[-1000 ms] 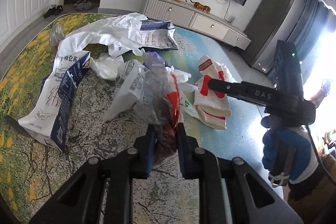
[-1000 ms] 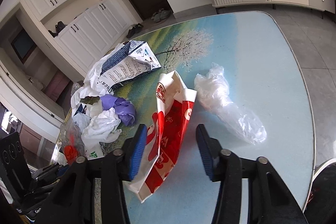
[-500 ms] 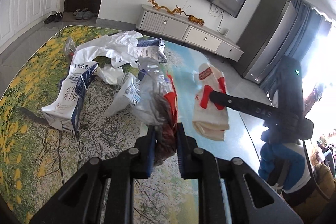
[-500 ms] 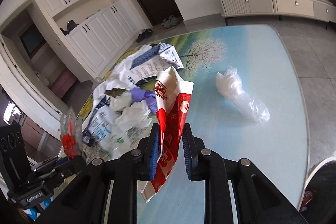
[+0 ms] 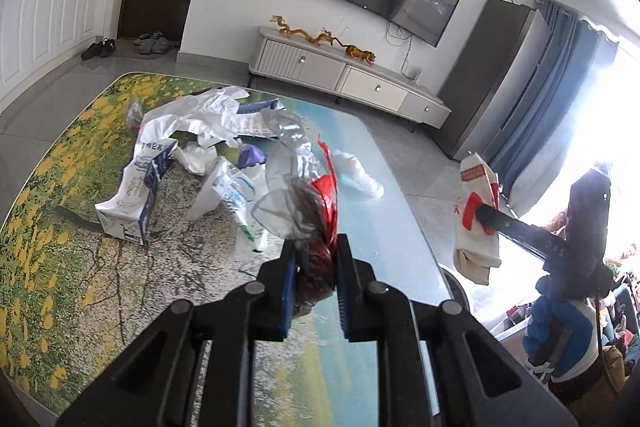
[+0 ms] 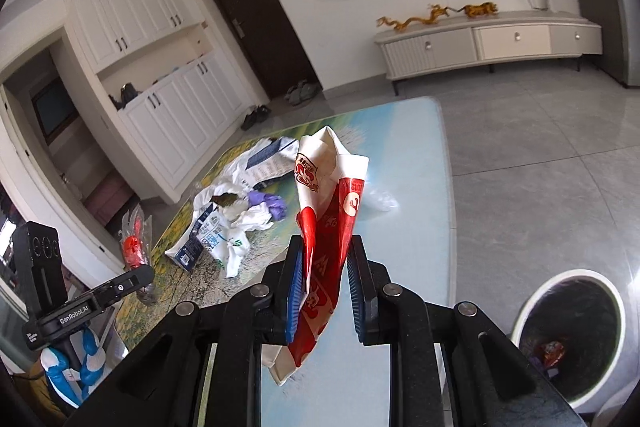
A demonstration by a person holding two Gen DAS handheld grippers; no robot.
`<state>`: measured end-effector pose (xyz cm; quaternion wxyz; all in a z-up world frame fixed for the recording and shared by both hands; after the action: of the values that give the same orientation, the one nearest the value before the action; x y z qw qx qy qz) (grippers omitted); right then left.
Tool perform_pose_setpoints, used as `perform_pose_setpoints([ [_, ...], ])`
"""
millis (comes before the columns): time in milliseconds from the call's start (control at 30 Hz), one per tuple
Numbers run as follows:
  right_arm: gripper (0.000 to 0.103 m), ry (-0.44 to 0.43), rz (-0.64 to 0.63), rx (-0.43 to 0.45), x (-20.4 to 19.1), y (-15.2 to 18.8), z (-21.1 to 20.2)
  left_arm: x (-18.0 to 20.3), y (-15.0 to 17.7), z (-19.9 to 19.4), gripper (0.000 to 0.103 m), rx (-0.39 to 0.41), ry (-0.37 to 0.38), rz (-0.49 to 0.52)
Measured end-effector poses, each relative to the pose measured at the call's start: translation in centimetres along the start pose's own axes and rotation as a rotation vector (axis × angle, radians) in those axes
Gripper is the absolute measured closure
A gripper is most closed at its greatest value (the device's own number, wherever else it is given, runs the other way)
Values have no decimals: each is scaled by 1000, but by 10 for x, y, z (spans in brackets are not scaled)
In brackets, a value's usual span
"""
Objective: Collect trash
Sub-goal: 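Carry both bags over the trash bin and open both tools to drop them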
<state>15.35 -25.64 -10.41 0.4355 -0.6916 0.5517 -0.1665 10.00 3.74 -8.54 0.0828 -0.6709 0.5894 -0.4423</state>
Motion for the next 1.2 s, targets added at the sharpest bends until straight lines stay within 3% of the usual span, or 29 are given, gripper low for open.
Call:
perform_pose_setpoints([
  [233,82,77,61,38,50,16,-37,34,-2,8,87,-36,37,22],
  [433,82,175,114,45,104,38,-57,95,8,38,87,-105,78,107],
  [667,81,319,183,0,180,71,-68,187,38,103,87,-246,167,246],
  [867,81,406,232,-88,232,101,-66,256,84,183,87,-402,209,345],
  [1033,80,433,263,-155,261,118,-55,292,116,239,87,-490,203,378],
  [1200,79,477,273,-199,282,124,-43,315,132,272,86,-528,202,403],
])
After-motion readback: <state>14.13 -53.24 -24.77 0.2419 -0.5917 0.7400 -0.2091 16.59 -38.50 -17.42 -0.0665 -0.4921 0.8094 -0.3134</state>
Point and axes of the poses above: each gripper's, at about its wrist camera, not at the fingertips, and z roughly the way its jaws point, x to its right, y to its underside, the point moved 5 cm from there along z, roughly the way its jaws point, and after that the axes turned 11 degrees about -z, right-handed, at the moved point
